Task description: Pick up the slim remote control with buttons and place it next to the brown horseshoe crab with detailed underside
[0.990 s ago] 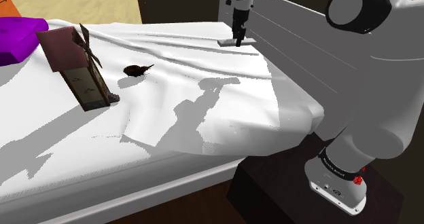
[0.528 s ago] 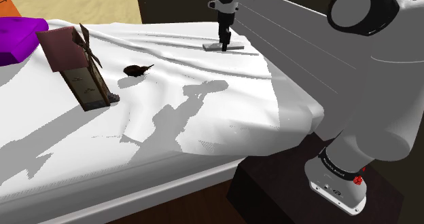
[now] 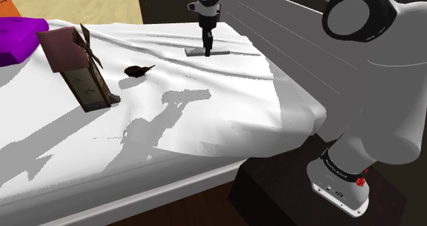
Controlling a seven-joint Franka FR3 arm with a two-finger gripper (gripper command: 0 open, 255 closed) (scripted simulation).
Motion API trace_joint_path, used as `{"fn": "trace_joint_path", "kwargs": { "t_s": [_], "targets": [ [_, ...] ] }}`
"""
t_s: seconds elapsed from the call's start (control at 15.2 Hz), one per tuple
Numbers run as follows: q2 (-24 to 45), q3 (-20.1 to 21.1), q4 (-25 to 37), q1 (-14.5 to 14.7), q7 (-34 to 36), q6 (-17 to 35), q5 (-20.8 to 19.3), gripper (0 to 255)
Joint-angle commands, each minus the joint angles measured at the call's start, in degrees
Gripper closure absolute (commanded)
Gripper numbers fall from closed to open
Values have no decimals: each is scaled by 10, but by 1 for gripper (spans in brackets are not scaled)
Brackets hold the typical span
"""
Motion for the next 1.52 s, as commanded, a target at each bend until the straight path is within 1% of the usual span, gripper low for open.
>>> {"fn": "trace_joint_path", "kwargs": {
  "t_s": [0.0, 0.26, 0.46, 0.66, 0.73, 1.06, 1.45],
  "targets": [
    [7, 5, 13, 13, 20, -5, -1, 255],
    [39, 17, 64, 43, 64, -23, -3, 255],
    [71, 25, 116, 65, 96, -42, -4, 255],
    [114, 33, 187, 85, 127, -69, -5, 255],
    [145, 37, 238, 96, 144, -90, -5, 255],
    [138, 36, 188, 98, 143, -46, -5, 255],
    [138, 37, 142, 100, 141, 0, -5, 255]
  ]
}}
